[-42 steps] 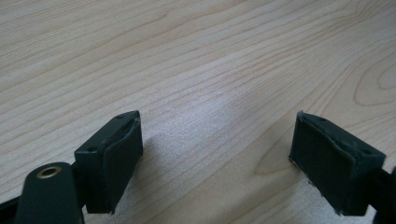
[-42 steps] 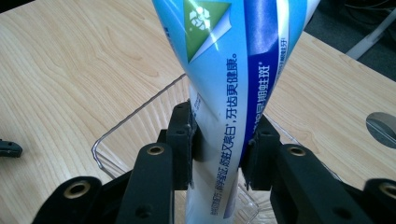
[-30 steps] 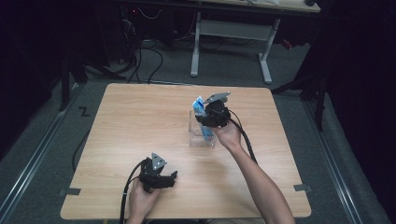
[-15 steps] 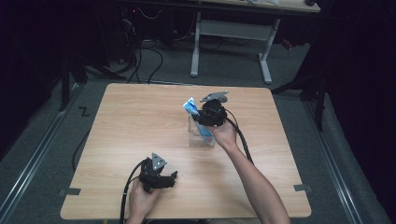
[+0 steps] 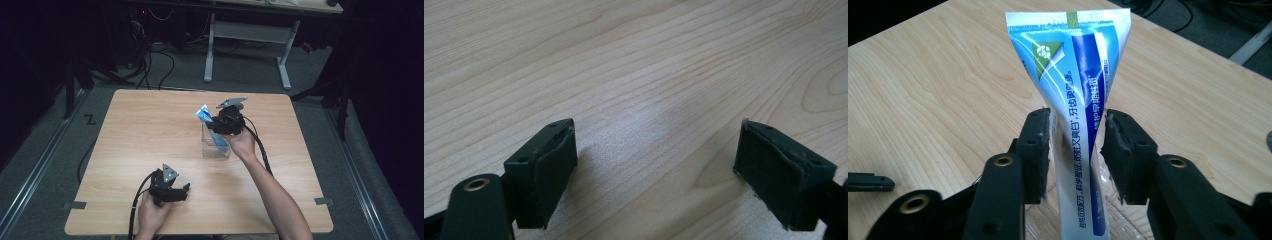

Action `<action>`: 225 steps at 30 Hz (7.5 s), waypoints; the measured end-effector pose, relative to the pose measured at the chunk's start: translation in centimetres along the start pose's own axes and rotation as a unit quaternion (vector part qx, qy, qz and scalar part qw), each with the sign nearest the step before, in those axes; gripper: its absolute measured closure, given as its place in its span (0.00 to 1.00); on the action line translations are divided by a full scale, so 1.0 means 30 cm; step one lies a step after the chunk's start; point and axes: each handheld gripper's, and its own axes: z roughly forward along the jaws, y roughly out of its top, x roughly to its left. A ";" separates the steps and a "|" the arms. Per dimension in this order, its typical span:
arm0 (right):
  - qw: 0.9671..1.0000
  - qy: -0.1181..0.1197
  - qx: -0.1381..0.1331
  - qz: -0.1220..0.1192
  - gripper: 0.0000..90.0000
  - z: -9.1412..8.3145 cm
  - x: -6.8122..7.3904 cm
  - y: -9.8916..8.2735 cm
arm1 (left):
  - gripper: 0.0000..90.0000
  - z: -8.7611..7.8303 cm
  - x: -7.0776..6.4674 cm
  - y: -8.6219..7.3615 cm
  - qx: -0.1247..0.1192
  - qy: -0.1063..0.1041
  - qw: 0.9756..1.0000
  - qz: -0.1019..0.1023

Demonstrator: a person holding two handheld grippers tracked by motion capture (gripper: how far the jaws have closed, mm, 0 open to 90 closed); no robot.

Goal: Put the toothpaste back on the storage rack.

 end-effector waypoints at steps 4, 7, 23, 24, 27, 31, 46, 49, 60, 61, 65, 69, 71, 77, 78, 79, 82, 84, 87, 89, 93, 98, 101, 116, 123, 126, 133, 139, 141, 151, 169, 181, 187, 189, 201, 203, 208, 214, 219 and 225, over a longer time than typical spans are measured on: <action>1.000 -0.003 -0.009 0.003 0.63 -0.023 -0.004 0.001 | 0.19 0.000 0.000 0.000 0.000 0.000 1.000 0.000; 1.000 -0.007 -0.014 0.003 0.62 -0.033 -0.012 0.002 | 0.19 0.000 0.000 0.000 0.000 0.000 1.000 0.000; 0.999 -0.016 -0.033 0.014 0.60 -0.099 -0.047 -0.016 | 0.19 0.000 0.000 0.000 0.000 0.000 1.000 0.000; 0.999 -0.017 -0.033 0.016 0.60 -0.104 -0.050 -0.017 | 0.19 0.000 0.000 0.000 0.000 0.000 1.000 0.000; 0.999 -0.020 -0.037 0.020 0.60 -0.121 -0.062 -0.022 | 0.19 0.000 0.000 0.000 0.000 0.000 1.000 0.000; 0.999 -0.020 -0.043 0.025 0.60 -0.143 -0.076 -0.031 | 0.19 0.000 0.000 0.000 0.000 0.001 1.000 0.000; 0.998 -0.015 -0.058 0.036 0.61 -0.228 -0.114 -0.064 | 0.19 0.000 0.000 0.001 0.001 0.000 1.000 -0.001; 0.998 -0.015 -0.058 0.035 0.61 -0.228 -0.117 -0.080 | 0.19 0.000 0.000 0.001 0.001 0.000 1.000 -0.001; 0.997 -0.024 -0.062 0.049 0.59 -0.278 -0.157 -0.116 | 0.19 0.000 0.000 0.001 0.001 0.001 1.000 -0.001; 0.996 -0.025 -0.065 0.048 0.59 -0.283 -0.160 -0.118 | 0.19 0.000 -0.001 0.001 0.001 0.000 1.000 -0.001; 0.996 -0.024 -0.071 0.050 0.58 -0.302 -0.172 -0.122 | 0.19 0.000 -0.001 0.001 0.001 0.000 1.000 -0.001; 0.996 -0.026 -0.072 0.051 0.58 -0.313 -0.180 -0.128 | 0.19 0.000 -0.001 0.001 0.001 0.000 1.000 -0.001; 0.996 -0.026 -0.073 0.051 0.57 -0.319 -0.183 -0.131 | 0.19 0.000 -0.001 0.001 0.001 0.000 1.000 -0.001; 0.995 -0.031 -0.074 0.052 0.57 -0.342 -0.186 -0.137 | 0.19 0.000 -0.001 0.001 0.001 0.000 1.000 -0.001; 0.995 -0.032 -0.075 0.051 0.57 -0.346 -0.187 -0.138 | 0.19 0.000 -0.001 0.001 0.001 0.000 1.000 -0.001; 0.995 -0.033 -0.076 0.052 0.57 -0.351 -0.187 -0.139 | 0.19 0.000 -0.001 0.001 0.001 0.000 1.000 -0.001; 0.995 -0.035 -0.079 0.051 0.57 -0.363 -0.190 -0.144 | 0.19 0.000 -0.001 0.001 0.001 0.000 1.000 -0.001; 0.995 -0.041 -0.081 0.047 0.57 -0.371 -0.187 -0.147 | 0.19 0.000 -0.001 0.001 0.001 0.000 1.000 -0.001; 0.995 -0.047 -0.081 0.040 0.57 -0.382 -0.182 -0.151 | 0.19 0.001 -0.001 0.001 0.001 0.000 1.000 -0.002; 0.995 -0.047 -0.082 0.038 0.57 -0.386 -0.182 -0.153 | 0.19 0.001 -0.001 0.001 0.000 0.001 1.000 -0.002; 0.994 -0.050 -0.086 0.044 0.57 -0.396 -0.188 -0.166 | 0.19 0.001 -0.001 0.001 0.000 0.000 1.000 -0.002; 0.993 -0.053 -0.089 0.054 0.57 -0.409 -0.204 -0.191 | 0.19 0.001 -0.001 0.001 0.001 0.000 1.000 -0.002; 0.993 -0.052 -0.091 0.057 0.57 -0.421 -0.210 -0.201 | 0.19 0.001 -0.001 0.001 0.000 0.000 1.000 -0.002; 0.992 -0.055 -0.098 0.059 0.57 -0.462 -0.204 -0.210 | 0.19 0.001 -0.001 0.001 0.000 0.000 1.000 -0.002; 0.992 -0.056 -0.094 0.057 0.57 -0.470 -0.195 -0.213 | 0.19 0.001 -0.001 0.001 0.000 0.000 1.000 -0.002; 0.992 -0.059 -0.098 0.058 0.57 -0.478 -0.196 -0.222 | 0.19 0.001 -0.001 0.001 0.000 0.000 1.000 -0.002; 0.990 -0.066 -0.105 0.071 0.57 -0.502 -0.204 -0.261 | 0.19 0.001 -0.001 0.001 0.000 0.000 1.000 -0.002; 0.990 -0.064 -0.104 0.072 0.57 -0.509 -0.207 -0.285 | 0.19 0.001 -0.001 0.001 0.000 0.001 1.000 -0.002; 0.990 -0.064 -0.104 0.075 0.57 -0.511 -0.209 -0.295 | 0.19 0.001 -0.001 0.002 0.000 0.001 1.000 -0.002; 0.989 -0.061 -0.103 0.083 0.57 -0.519 -0.211 -0.341 | 0.19 0.001 -0.001 0.001 0.000 0.001 1.000 -0.002; 0.987 -0.063 -0.110 0.094 0.57 -0.551 -0.195 -0.414 | 0.19 0.001 -0.001 0.001 0.000 0.001 1.000 -0.002; 0.986 -0.067 -0.112 0.107 0.57 -0.555 -0.193 -0.468 | 0.19 0.001 -0.001 0.001 0.000 0.001 1.000 -0.002; 0.985 -0.067 -0.114 0.112 0.57 -0.557 -0.187 -0.495 | 0.19 0.001 -0.001 0.001 0.000 0.001 1.000 -0.002; 0.985 -0.068 -0.115 0.113 0.57 -0.557 -0.185 -0.503 | 0.19 0.001 -0.001 0.001 0.000 0.001 1.000 -0.002; 0.983 -0.066 -0.114 0.129 0.57 -0.548 -0.178 -0.564 | 0.19 0.001 -0.001 0.001 0.000 0.001 1.000 -0.002; 0.983 -0.066 -0.112 0.128 0.57 -0.545 -0.179 -0.573 | 0.19 0.001 -0.001 0.001 0.000 0.001 1.000 -0.002; 0.983 -0.064 -0.107 0.136 0.57 -0.533 -0.179 -0.596 | 0.19 0.001 -0.001 0.001 0.000 0.001 1.000 -0.002; 0.983 -0.057 -0.102 0.143 0.57 -0.517 -0.175 -0.620 | 0.19 0.001 -0.001 0.001 0.000 0.001 1.000 -0.003; 0.983 -0.057 -0.095 0.149 0.57 -0.497 -0.174 -0.644 | 0.19 0.001 -0.001 0.001 0.000 0.001 1.000 -0.003; 0.983 -0.055 -0.091 0.150 0.57 -0.474 -0.168 -0.675 | 0.19 0.001 -0.001 0.001 0.000 0.001 1.000 -0.003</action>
